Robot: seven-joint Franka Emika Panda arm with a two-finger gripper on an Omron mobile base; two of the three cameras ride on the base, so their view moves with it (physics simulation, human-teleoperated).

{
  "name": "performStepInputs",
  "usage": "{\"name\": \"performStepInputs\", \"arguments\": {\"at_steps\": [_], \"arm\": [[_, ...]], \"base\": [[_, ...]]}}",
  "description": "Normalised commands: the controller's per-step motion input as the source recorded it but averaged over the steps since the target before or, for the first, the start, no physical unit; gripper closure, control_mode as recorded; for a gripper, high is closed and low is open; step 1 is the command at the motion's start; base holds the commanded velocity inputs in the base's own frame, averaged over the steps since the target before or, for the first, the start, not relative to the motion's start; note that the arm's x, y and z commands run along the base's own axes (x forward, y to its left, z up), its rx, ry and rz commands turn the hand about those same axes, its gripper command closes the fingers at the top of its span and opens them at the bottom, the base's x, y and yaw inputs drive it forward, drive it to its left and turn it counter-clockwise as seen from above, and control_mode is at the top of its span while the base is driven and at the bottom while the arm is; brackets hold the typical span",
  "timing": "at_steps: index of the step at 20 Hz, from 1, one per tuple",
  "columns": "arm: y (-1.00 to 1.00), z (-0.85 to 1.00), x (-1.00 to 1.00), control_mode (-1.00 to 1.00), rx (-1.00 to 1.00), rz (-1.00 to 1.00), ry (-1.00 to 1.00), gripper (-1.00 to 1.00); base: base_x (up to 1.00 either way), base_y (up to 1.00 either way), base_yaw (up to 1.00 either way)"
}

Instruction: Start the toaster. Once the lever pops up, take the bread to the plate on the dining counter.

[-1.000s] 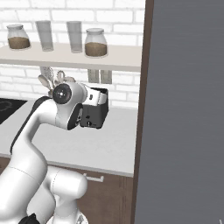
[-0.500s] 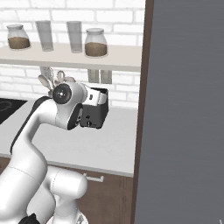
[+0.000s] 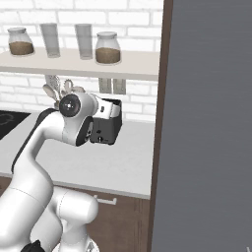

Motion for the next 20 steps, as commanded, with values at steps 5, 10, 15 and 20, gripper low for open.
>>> {"name": "performStepInputs", "arguments": {"at_steps": [5,10,15,20], "arm": [[0.00,0.00,0.00,-1.00,0.00,0.00,0.00,-1.00],[0.00,0.00,0.00,-1.00,0.00,0.00,0.00,-1.00],[0.00,0.00,0.00,-1.00,0.00,0.00,0.00,-1.00],[0.00,0.00,0.00,-1.00,0.00,0.00,0.00,-1.00]], "base": [[0.00,0.00,0.00],[0.00,0.00,0.00],[0.00,0.00,0.00],[0.00,0.00,0.00]]}}
